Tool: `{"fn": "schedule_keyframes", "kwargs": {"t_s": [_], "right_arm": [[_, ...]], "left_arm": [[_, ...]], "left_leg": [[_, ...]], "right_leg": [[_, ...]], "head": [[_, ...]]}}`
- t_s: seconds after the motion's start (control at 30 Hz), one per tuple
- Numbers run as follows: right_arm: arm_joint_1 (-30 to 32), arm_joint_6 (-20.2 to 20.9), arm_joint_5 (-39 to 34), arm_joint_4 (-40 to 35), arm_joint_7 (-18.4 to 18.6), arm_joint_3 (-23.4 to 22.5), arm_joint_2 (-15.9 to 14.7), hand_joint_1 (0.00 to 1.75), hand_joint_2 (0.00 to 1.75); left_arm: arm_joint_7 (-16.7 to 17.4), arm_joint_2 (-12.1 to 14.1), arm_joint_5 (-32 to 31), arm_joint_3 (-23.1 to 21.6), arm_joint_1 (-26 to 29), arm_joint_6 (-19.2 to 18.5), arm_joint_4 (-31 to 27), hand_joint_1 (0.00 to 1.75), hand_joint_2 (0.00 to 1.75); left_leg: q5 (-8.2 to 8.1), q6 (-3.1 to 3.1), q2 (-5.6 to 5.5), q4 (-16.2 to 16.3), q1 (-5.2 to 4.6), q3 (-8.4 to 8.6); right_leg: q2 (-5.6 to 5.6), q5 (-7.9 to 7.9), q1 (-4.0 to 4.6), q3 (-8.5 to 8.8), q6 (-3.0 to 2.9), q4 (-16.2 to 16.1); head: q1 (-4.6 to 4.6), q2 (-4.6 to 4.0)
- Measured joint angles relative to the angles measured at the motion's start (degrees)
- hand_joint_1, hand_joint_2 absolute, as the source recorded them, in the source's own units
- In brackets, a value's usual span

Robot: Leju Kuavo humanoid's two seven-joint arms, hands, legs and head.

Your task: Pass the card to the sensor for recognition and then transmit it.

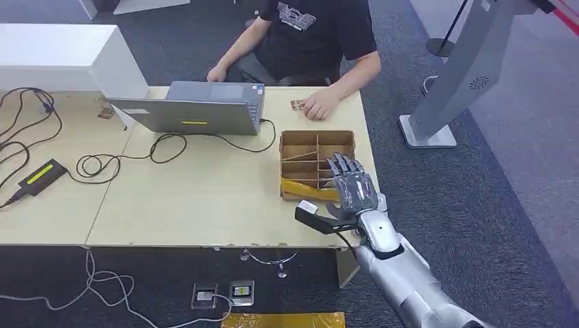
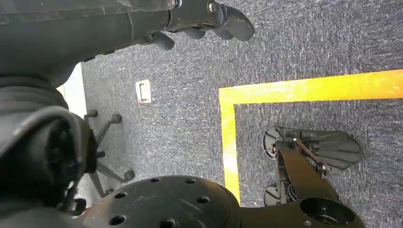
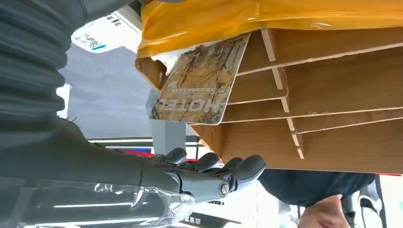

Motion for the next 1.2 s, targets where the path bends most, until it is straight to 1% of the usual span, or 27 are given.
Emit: {"fn": "schedule_keyframes", "kwargs": {"t_s": [0.03,0.2,0.23,0.33,0.77,0.8,0.83,0.93,1.07,1.2], "right_arm": [[0.0,0.0,0.2,-0.1,0.1,0.0,0.0,1.75,1.75],[0.0,-0.9,0.5,-0.6,0.6,0.0,-0.1,1.75,1.75],[0.0,-1.8,1.2,-0.7,1.0,0.0,-0.2,1.75,1.75],[0.0,-2.7,2.4,-1.2,1.5,0.0,-0.5,1.75,1.75],[0.3,-2.1,6.7,-2.5,4.5,0.0,-1.3,1.75,1.75],[0.4,-1.9,6.9,-2.8,4.7,0.0,-1.4,1.52,1.75],[0.5,-1.7,6.9,-3.0,4.7,0.0,-1.4,0.0,1.75],[1.0,-1.7,7.0,-3.8,4.8,-0.2,-1.6,0.0,1.75],[1.4,-2.9,7.1,-4.9,4.2,-0.6,-1.7,0.0,1.75],[1.5,-3.0,7.0,-5.6,3.7,-1.1,-1.9,0.0,1.75]], "left_arm": [[0.0,0.0,0.0,0.0,0.0,0.0,0.0,0.0,0.0],[0.0,0.0,0.0,0.0,0.0,-0.6,0.0,0.0,0.0],[0.0,0.0,0.0,0.0,0.0,-0.6,0.0,0.0,0.0],[0.0,0.0,0.0,0.0,0.0,-0.6,0.0,0.0,0.0],[0.0,0.0,0.0,0.0,0.0,-0.3,0.0,0.0,0.0],[0.0,0.0,0.0,0.0,0.0,-0.3,0.0,0.0,0.0],[0.0,0.0,0.0,0.0,0.0,-0.3,0.0,0.0,0.0],[0.0,0.0,0.0,0.0,0.0,-0.4,0.0,0.0,0.0],[-0.2,0.0,0.0,0.0,0.0,-0.4,0.0,0.0,0.0],[-0.6,0.0,0.0,0.0,0.0,-0.3,0.0,0.0,0.0]], "left_leg": [[0.0,0.0,0.0,0.0,0.0,0.0],[0.0,0.0,0.01,0.0,0.0,0.01],[0.0,0.0,0.0,0.0,0.0,0.01],[0.0,0.0,0.0,0.0,0.0,0.01],[0.0,0.0,0.01,0.0,0.0,0.02],[0.0,0.0,0.01,0.0,0.0,0.01],[0.0,0.0,0.01,0.0,0.0,0.02],[0.0,0.0,0.02,0.0,0.0,0.02],[0.0,0.0,0.02,0.0,0.0,0.02],[0.0,0.0,0.02,0.0,0.0,0.02]], "right_leg": [[0.0,0.0,0.0,0.0,0.0,0.0],[0.0,0.0,0.0,0.0,0.0,0.0],[0.0,0.0,0.0,0.0,0.0,0.0],[0.0,0.0,0.0,0.01,0.0,0.0],[0.01,0.0,0.0,0.01,0.0,0.0],[0.01,0.0,0.0,0.0,0.0,0.0],[0.01,0.0,0.0,0.0,0.0,0.0],[0.01,0.0,0.0,0.0,0.0,0.0],[0.01,0.0,0.0,0.0,0.0,0.0],[0.01,0.0,0.0,0.0,0.0,0.0]], "head": [[0.0,0.0],[0.0,0.0],[0.0,0.0],[0.0,0.0],[0.0,0.0],[0.0,0.0],[0.0,0.0],[0.0,0.0],[0.0,0.0],[0.0,0.0]]}}
